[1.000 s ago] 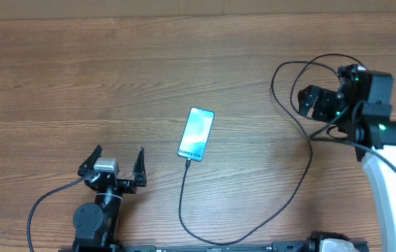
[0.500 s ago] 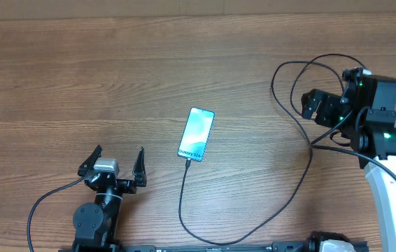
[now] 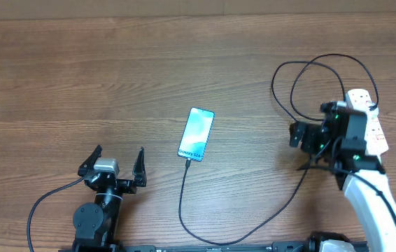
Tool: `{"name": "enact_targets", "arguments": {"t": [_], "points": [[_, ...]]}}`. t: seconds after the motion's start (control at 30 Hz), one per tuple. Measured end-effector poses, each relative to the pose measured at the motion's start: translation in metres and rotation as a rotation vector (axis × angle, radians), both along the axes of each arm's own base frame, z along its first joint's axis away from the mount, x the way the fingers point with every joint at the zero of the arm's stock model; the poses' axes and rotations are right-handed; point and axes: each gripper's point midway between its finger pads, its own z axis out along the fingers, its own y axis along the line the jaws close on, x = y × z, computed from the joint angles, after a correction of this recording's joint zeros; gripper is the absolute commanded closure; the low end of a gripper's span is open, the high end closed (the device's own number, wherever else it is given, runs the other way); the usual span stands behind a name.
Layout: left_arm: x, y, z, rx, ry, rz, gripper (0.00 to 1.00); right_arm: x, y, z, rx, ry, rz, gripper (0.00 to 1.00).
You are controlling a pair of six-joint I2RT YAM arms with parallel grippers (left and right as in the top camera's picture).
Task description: Plug charger to phone and switch on socket
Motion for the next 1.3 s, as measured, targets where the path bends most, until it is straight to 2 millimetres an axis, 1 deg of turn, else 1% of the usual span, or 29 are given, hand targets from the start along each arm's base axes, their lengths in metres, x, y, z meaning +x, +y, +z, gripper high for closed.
{"name": "enact_targets", "arguments": {"t": [0.13,0.27,0.43,0.57,0.7,0.87,1.3], "points": [[0.000,0.000,0.000,0.000,0.000,0.000,0.00,-0.009,0.005,-0.026,0.012,-0.026,0.018,0.00],[0.000,0.000,0.000,0.000,0.000,0.000,0.00,-0.020,0.008,-0.046,0.019,-0.047,0.029,0.00],[0.000,0.000,0.000,0.000,0.000,0.000,0.00,-0.030,0.011,-0.060,0.022,-0.073,0.039,0.00],[0.000,0.000,0.000,0.000,0.000,0.000,0.00,-0.030,0.011,-0.062,0.018,-0.106,0.041,0.00],[0.000,0.000,0.000,0.000,0.000,0.000,0.00,-0.036,0.012,-0.067,0.017,-0.135,0.041,0.00],[0.000,0.000,0.000,0.000,0.000,0.000,0.00,-0.041,0.013,-0.067,0.034,-0.182,0.016,0.00],[0.000,0.000,0.000,0.000,0.000,0.000,0.00,-0.058,0.017,-0.064,0.077,-0.220,-0.007,0.00]]}}
